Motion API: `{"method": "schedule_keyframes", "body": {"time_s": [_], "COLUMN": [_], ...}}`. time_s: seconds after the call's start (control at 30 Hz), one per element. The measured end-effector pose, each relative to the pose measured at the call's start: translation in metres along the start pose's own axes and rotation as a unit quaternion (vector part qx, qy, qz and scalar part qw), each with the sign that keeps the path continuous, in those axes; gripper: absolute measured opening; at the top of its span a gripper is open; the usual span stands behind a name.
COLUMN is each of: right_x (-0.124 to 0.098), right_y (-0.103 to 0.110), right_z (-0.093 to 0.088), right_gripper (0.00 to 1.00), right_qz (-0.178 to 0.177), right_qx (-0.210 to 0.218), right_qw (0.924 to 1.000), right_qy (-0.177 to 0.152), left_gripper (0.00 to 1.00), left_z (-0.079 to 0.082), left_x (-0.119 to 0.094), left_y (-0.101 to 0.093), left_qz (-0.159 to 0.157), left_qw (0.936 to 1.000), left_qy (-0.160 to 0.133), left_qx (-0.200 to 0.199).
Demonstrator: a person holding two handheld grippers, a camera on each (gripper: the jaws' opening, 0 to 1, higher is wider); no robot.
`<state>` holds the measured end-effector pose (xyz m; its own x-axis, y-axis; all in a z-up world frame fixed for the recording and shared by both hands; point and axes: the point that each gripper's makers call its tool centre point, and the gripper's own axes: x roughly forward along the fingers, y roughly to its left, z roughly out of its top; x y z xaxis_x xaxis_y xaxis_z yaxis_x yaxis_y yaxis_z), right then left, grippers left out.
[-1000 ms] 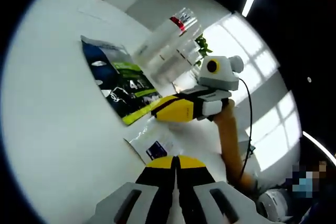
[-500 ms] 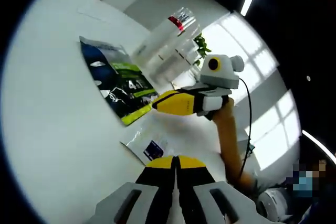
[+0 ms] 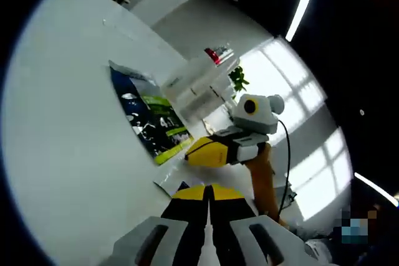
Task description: Arrange the skincare products in the storage area until every visible bottle or jar stands upright without overlapping.
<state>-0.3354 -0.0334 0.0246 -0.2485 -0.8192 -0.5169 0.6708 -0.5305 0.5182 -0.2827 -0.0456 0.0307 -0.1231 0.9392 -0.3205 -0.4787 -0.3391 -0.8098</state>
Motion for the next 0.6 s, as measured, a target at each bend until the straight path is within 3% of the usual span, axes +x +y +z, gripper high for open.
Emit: {"method": "schedule_keyframes", "body": {"time_s": [0.43,0.6], "right_x": [0.002,0.001], "right_y": [-0.004,-0.005], "right_z": [-0.007,-0.007], "right_gripper": [0.0,0.0], "right_qz": [-0.02,-0.019], "right_qx": [0.001,0.001], "right_qw": [0.9997,0.9997], "right_qy": [0.016,0.017], "left_gripper": [0.01,0.01], "left_z": [0.004,0.007], "left_x": [-0.002,-0.002], "left_y": [0.018,0.019], "left_qz": [0.042,0.042], "left_qw": [0.9991,0.9991], "left_qy": [-0.004,-0.004], "left_qx": [-0.01,-0.011]}}
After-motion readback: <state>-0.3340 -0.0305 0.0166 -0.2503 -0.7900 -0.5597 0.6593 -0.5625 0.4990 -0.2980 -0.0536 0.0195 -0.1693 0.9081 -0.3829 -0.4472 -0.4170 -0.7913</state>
